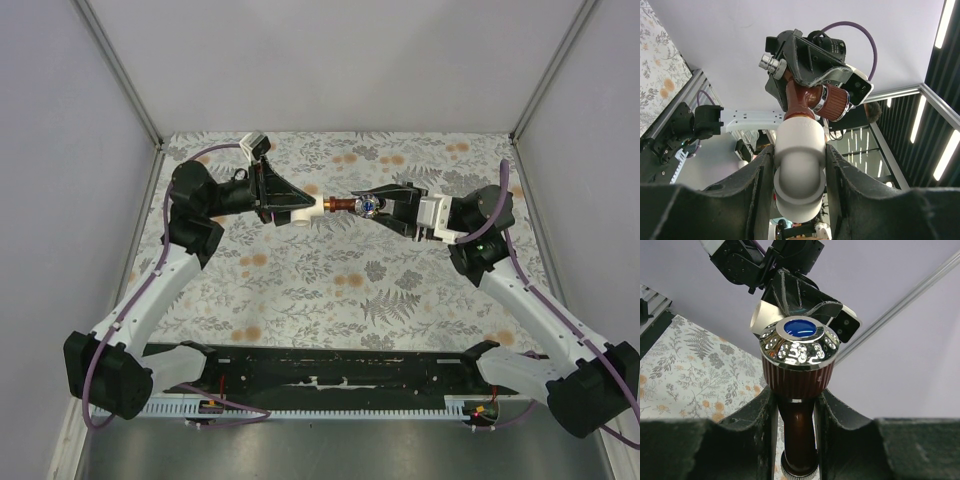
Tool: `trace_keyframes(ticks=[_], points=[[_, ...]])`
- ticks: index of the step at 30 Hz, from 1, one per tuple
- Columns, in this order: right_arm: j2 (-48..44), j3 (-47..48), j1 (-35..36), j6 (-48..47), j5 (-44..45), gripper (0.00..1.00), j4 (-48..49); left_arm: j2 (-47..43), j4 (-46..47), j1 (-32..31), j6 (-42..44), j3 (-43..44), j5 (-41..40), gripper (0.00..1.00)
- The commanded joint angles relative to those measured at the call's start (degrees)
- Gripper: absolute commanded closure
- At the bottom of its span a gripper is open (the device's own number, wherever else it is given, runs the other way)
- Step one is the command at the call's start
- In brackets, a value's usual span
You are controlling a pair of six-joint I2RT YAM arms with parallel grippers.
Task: Install the water faucets
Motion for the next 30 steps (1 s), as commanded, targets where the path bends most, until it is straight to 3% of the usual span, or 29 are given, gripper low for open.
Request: trace_keyframes(ticks=[1,11,24,30], points=[[-0.1,2.9,0.9,-2.6,-0.8,1.00,-1.5,-0.2,-0.2,-1.5,-1.9,2.9,2.2,0.98],[-1.9,6.2,1.4,-17.2,-2.7,1.00,-19.6,0.8,-0.1,-1.5,-3.9,5.5,6.6,0.98],[-1.0,10.6,2.0,-30.0,0.1,1.00,-30.9,3.5,-0.4,-1.4,-5.6,7.9,6.6,0.98],[-0.9,13.6,5.8,-36.2,5.2,1.00,-41.5,4.1,-13.6,-1.3,5.9,11.3,4.5,0.98]])
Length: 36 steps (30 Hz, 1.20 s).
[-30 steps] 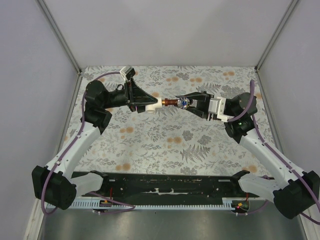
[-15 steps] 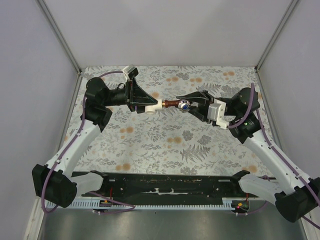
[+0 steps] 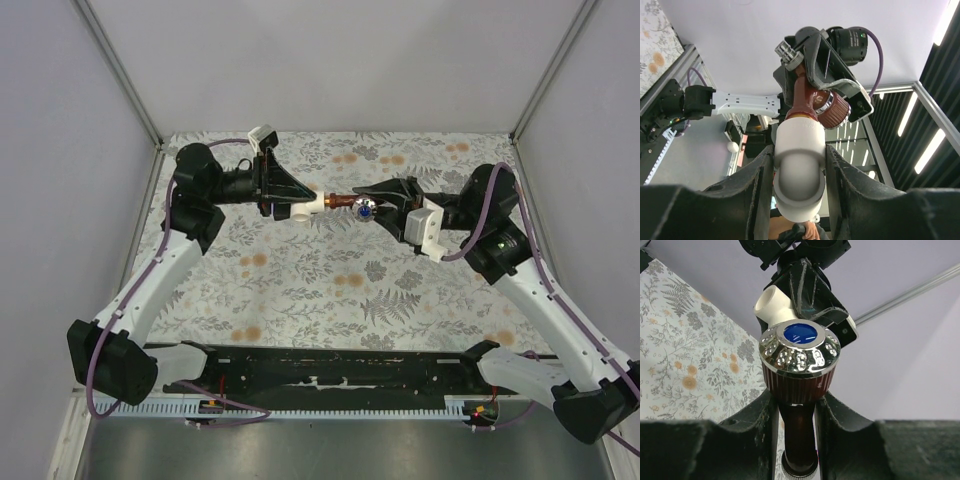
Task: Install the water faucets
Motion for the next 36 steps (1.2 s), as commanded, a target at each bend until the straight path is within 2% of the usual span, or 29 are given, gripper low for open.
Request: trace_keyframes(ticks=[1,6,13,17,21,25,36], points=[[1.2,2.9,4.2,-6.7,3.7,1.00,-10.4,-0.2,-9.6,-1.4,9.2,5.7,-1.6,0.98],[2.4,2.0,4.4,0.1,2.7,1.00,-6.7,-0.6,-8.3,-1.4,12.3,5.6,-1.3,0.98],[4.0,3.3,4.4,9.1,2.2,1.00,-3.8,-0.7,-7.2,-1.3,21.2,4.4,0.2,0.98],[4.0,2.3,4.3,14.9,2.9,1.00,-0.5,-1.0,-3.9,-1.4,22.2,3.4,-1.2,0.98],[4.1,0.7,4.5,19.1,3.1,1.00,2.9,-1.1,2.8,-1.3,19.9,1.9,-1.8,0.98],[4.3,-0.7,4.3,21.0,4.2,1.00,4.0,-1.3,14.6,-1.3,12.0,-0.9,-3.0,0.98],[4.9,-3.2,3.3,27.1,4.7,1.00,9.7,-4.0,22.2,-0.3,5.8,-4.5,-8.4,0.98]])
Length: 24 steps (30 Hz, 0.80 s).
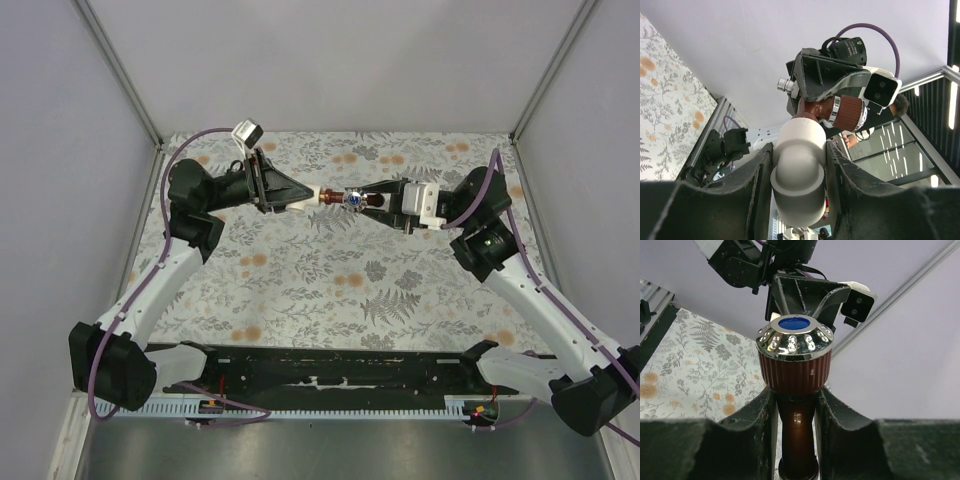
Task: Install the water faucets
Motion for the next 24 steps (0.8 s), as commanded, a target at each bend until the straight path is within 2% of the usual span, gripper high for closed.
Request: trace_keyframes(ticks=[1,4,7,14,19,24], points=[[2.8,-1.6,1.1,7.3,0.0,1.00,1.9,-2.6,9.7,-1.3,-3.6,0.5,-2.0,0.98],[3.2,-1.6,0.9,8.5,-0.9,1.00,2.8,-2.7,12.9,-1.1,-7.1,-0.8,-3.4,0.98],[2.7,-2.0,0.9,5.2,-0.8,1.00,1.4,-3.5,13.0,-0.8,-11.4,-2.0,-5.8,0.98],[3.5,-0.3,0.9,-8.8,0.2,1.00,-5.5,-7.0,-9.5,-0.7,-4.3,-0.7,-9.7,0.98],[5.1,0.7,0.9,-11.3,-1.3,1.00,-4.7,-6.3,-11.6,-0.8,-5.4,-1.1,-8.0,0.98],[6.0,3.5,0.9,-14.7,-0.9,1.00,-10.4,-5.2,-12.3,-0.4,-4.6,-0.2,-5.7,0.98]])
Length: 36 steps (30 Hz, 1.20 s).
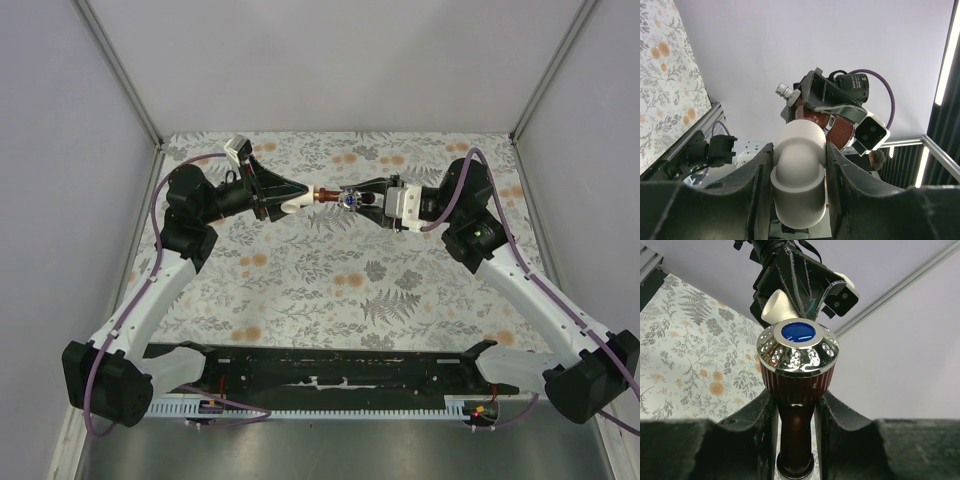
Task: Install the water faucets
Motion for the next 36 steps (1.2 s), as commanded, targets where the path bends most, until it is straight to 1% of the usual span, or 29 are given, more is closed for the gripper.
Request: trace_keyframes(ticks=[1,5,12,14,17,23,26,29,32,34,36], points=[[2.4,3.4,1.3,-4.3,-0.6,1.00,-7.8,0.0,1.4,-1.6,0.7,3.2,3.4,0.98],[2.7,2.7,1.3,1.4,-1.2,1.00,-5.0,-0.2,2.9,-1.5,1.4,3.4,2.6,0.98],[4.1,-1.4,1.2,18.5,-0.7,1.00,9.5,-1.4,8.5,-1.6,2.7,3.2,1.7,0.98],[4.3,-2.3,1.2,21.2,-0.7,1.00,12.1,-1.6,10.6,-1.5,2.0,2.6,1.3,0.98],[4.5,-3.1,1.3,23.8,-0.5,1.00,13.1,-1.6,14.9,-1.6,0.4,2.0,1.1,0.98],[4.0,-5.1,1.2,26.1,1.3,1.00,14.7,-2.0,18.3,-1.6,-0.8,2.0,0.9,0.98],[4.2,-5.1,1.3,29.6,2.7,1.00,15.3,-2.4,19.7,-1.6,-0.3,1.8,0.8,0.98],[4.6,-6.0,1.2,34.8,2.6,1.00,19.7,-2.4,20.9,-1.6,-0.1,1.7,1.4,0.98],[4.6,-5.3,1.2,36.0,2.3,1.00,18.9,-2.4,19.5,-1.6,1.9,2.5,2.3,0.98],[4.2,-5.1,1.2,35.4,1.9,1.00,17.8,-2.6,14.8,-1.6,6.1,3.7,3.1,0.98],[4.0,-3.8,1.2,33.3,1.4,1.00,14.8,-3.1,8.2,-1.6,11.4,5.5,3.6,0.98]])
